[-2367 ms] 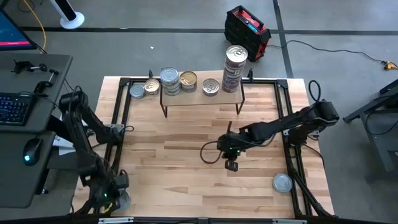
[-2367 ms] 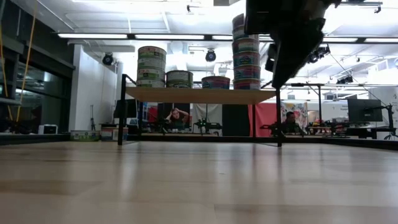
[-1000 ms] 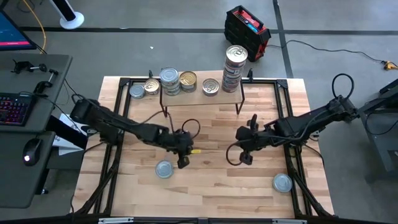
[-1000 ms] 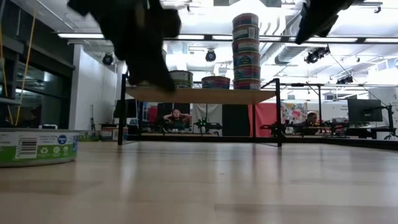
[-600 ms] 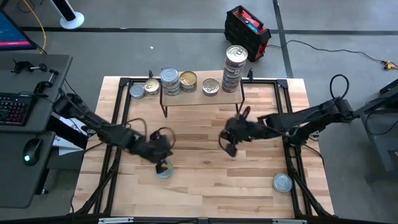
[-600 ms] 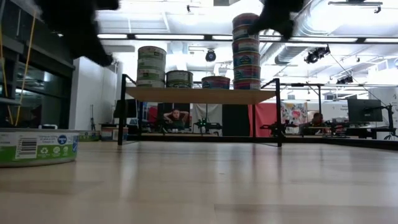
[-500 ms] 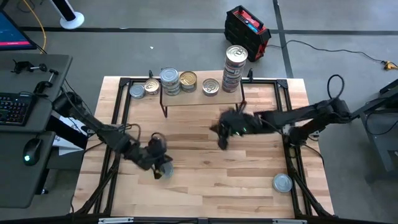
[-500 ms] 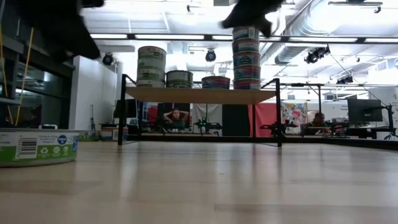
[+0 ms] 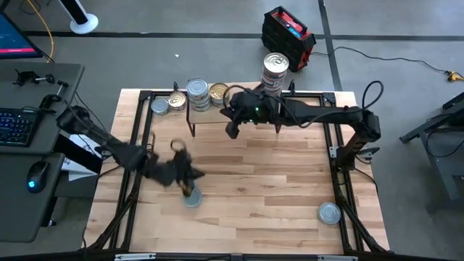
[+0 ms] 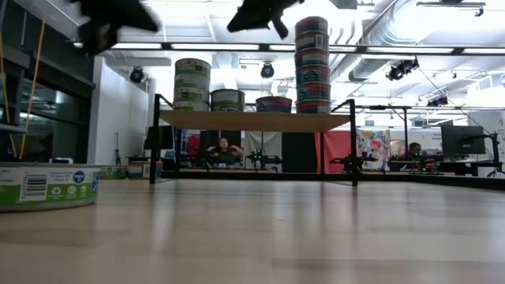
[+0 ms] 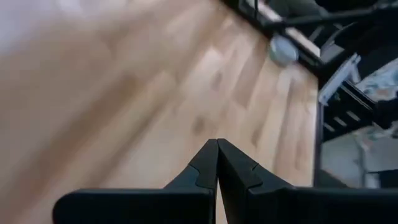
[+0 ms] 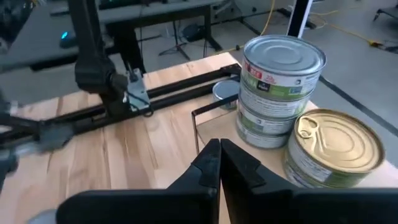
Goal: Stack canned seafood by type on shelf
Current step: Adjust the green white tuna cans on the shelf
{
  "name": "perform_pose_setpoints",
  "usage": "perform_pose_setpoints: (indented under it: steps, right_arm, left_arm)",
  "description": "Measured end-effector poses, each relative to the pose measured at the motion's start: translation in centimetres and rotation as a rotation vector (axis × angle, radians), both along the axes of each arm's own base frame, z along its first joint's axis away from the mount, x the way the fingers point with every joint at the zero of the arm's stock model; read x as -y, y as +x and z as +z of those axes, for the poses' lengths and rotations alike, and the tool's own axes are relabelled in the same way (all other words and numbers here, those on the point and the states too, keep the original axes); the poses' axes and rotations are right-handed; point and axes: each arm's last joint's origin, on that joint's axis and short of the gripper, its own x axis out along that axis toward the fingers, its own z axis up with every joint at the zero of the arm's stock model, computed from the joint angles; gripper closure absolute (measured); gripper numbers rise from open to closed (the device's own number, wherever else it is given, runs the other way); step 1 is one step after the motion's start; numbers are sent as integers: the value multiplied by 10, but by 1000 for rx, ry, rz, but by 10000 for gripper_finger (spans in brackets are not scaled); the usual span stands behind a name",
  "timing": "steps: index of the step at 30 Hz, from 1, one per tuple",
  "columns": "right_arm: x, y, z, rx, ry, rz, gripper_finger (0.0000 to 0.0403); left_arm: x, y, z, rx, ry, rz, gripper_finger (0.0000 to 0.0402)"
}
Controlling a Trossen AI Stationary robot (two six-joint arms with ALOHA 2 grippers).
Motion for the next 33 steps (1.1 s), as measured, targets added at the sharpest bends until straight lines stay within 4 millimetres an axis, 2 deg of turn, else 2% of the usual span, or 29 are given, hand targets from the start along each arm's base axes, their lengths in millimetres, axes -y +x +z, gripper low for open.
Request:
perform_pose_setpoints:
  steps: [4,9,12,15,18,23,29,33]
  right_arm:
    - [-5,-12,15,-78,-26,27,403]
    - [-23,-42,27,-166,17,39,403]
    - [-39,-54,26,-238,54,-2,403]
    - [-60,-63,28,-257,32,-31,403]
    - [-77,-70,30,-253,30,-56,403]
    - [-101,-76,29,-236,44,-119,403]
    - [-120,-82,29,-208,83,-153,403]
    - [-128,-84,29,-194,90,-155,403]
  left_arm:
    - [-44,14,50,-15,163,18,401]
    - [-109,29,112,-55,292,6,401]
    - [-150,38,137,-108,369,14,401]
    - [-186,51,151,-163,421,-5,401]
    - [-216,65,152,-239,440,-37,401]
    - [-252,92,131,-388,443,-58,401]
    - [-268,116,102,-473,427,-71,401]
    - [-271,122,90,-516,407,-74,401]
